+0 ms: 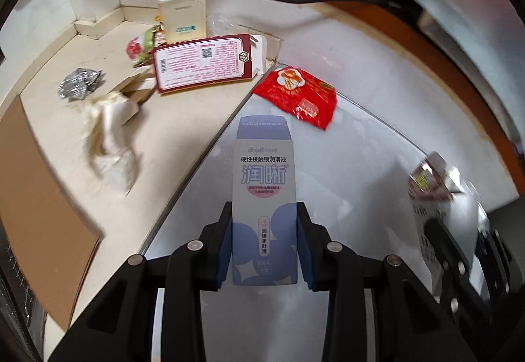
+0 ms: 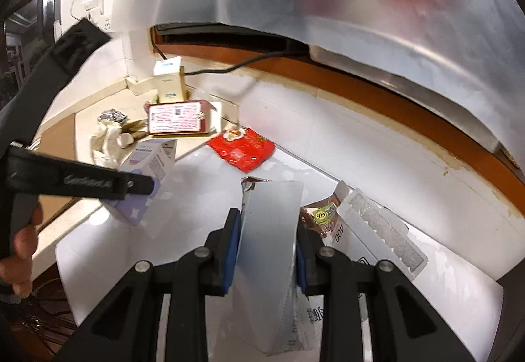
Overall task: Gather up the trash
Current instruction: 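Carry the white-blue carton and torn wrapper down over the trash bin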
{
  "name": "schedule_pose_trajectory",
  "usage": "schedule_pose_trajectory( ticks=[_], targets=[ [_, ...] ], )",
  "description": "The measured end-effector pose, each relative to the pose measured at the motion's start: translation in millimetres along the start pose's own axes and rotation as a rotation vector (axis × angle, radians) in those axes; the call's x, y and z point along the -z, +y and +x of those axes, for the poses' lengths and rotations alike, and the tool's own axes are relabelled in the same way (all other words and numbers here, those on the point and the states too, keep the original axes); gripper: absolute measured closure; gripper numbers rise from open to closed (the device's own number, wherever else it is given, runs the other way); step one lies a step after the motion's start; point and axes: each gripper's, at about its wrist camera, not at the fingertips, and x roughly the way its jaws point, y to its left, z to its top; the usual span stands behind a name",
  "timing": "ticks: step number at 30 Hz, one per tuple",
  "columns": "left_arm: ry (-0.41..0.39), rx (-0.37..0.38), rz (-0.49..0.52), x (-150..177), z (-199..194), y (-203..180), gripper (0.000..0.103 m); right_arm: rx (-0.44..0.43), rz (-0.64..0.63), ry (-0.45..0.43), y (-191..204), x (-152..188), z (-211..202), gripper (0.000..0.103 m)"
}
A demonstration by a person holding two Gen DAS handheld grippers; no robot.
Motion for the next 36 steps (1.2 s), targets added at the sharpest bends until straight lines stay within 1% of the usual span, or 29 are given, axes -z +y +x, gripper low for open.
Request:
schedule_pose_trajectory(
  ticks=[2, 4, 7, 8, 10, 13, 19, 24, 29, 32, 36],
  targets=[
    [-0.005, 0.009, 0.009, 2, -14, 3, 0.070, 0.002, 0.002, -0.010, 11, 3, -13, 0.075],
    [-0.010, 0.023, 0.021, 19, -33, 13, 0.070, 0.001, 0.003, -0.020, 24, 5, -27, 0.075],
    [-0.012, 0.028, 0.038, 39, -49, 25, 0.070, -0.004, 0.002, -0.030, 48, 12, -49, 0.074],
    [-0.014, 0.027, 0.048, 51, -59, 31, 0.070, -0.006, 0.001, -0.033, 55, 14, -55, 0.074],
    [-0.015, 0.030, 0.055, 67, -68, 42, 0.070, -0.006, 0.001, -0.037, 75, 19, -72, 0.074],
    [-0.001, 0.049, 0.057, 98, -86, 61, 0.070, -0.015, 0.015, -0.035, 102, 30, -96, 0.074],
    [0.010, 0.064, 0.087, 147, -106, 92, 0.070, -0.032, 0.039, -0.034, 155, 55, -136, 0.074],
    [0.029, 0.076, 0.116, 184, -109, 113, 0.070, -0.057, 0.086, -0.024, 189, 81, -155, 0.074],
    [0.055, 0.078, 0.148, 217, -102, 124, 0.070, -0.087, 0.142, 0.020, 213, 113, -161, 0.074],
    [0.070, 0.064, 0.161, 236, -93, 128, 0.070, -0.105, 0.152, 0.055, 222, 132, -155, 0.074],
    [0.107, 0.050, 0.160, 257, -69, 130, 0.070, -0.129, 0.166, 0.116, 223, 158, -133, 0.074]
  ],
)
